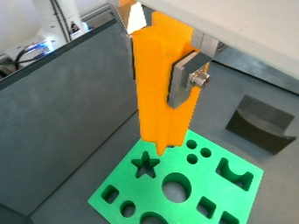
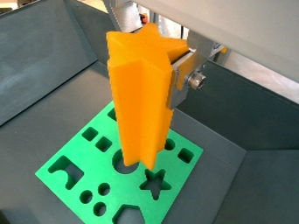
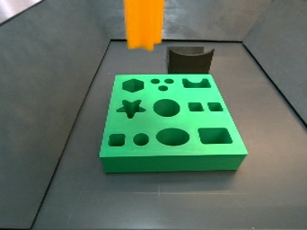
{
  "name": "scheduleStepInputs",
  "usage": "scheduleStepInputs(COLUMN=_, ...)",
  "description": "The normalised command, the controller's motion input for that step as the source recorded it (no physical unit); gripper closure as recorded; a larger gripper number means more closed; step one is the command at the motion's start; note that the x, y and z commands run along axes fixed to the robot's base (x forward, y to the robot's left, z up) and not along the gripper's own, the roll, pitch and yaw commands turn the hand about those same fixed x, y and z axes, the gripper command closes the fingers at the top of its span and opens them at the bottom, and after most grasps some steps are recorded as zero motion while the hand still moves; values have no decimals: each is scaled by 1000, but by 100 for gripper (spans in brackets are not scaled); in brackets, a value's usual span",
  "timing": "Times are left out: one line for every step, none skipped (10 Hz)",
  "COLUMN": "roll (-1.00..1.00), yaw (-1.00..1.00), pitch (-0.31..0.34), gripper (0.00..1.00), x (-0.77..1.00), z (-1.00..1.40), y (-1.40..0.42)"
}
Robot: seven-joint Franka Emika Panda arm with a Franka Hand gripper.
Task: Pick up the star object. Move up. Move to above the board. Insert the star object.
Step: Insert the star object.
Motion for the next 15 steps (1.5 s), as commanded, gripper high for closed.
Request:
scheduleStepInputs(roll=103, yaw=-989, pitch=0, gripper=100, x=0, z=-369, y=-34)
scheduleStepInputs(roll=89, yaw=-1000, pitch=0, gripper=100, x=0, z=-394, y=0)
scheduleStepInputs(roll=73, yaw=-1000, pitch=0, gripper=100, x=0, z=-394, y=0)
scheduleStepInputs(roll=17, yaw=-846, pitch=0, gripper=100, x=0, z=-306, y=-94)
scheduleStepInputs(roll=-90, yaw=-60, pitch=-30, gripper=100, x=77, z=-109, y=0)
scheduleStepInputs(roll=-137, yaw=-77, pitch=-46, gripper=100, x=123, z=-174, y=-23)
scheduleStepInputs(roll=-70, yaw=-123, pitch=-47, gripper=100, x=3, z=-423, y=-31)
scheduleStepInputs(roll=0, yaw=-154, pitch=-26, gripper=100, x=0, z=-554, y=-43)
scheduleStepInputs(roll=0, yaw=-177, pitch=-20, gripper=100, x=0, z=-620, y=-43)
scheduleStepInputs(roll=30, yaw=-183, pitch=-19, gripper=100, x=0, z=-563, y=-20)
scheduleStepInputs(roll=87, yaw=-154, pitch=0, gripper=100, x=-11, z=-466, y=0)
scheduleStepInputs(roll=136, yaw=-100, pitch=0, gripper=100, x=-49, z=-257, y=0)
scheduleStepInputs(roll=23, yaw=0, pitch=0, gripper=100, x=0, z=-37, y=0)
scheduleStepInputs(roll=140, yaw=-311, pitch=0, gripper=100, x=0, z=-266, y=0)
scheduleStepInputs(roll=137, yaw=-517, pitch=4, gripper=100, x=0, z=-329, y=0)
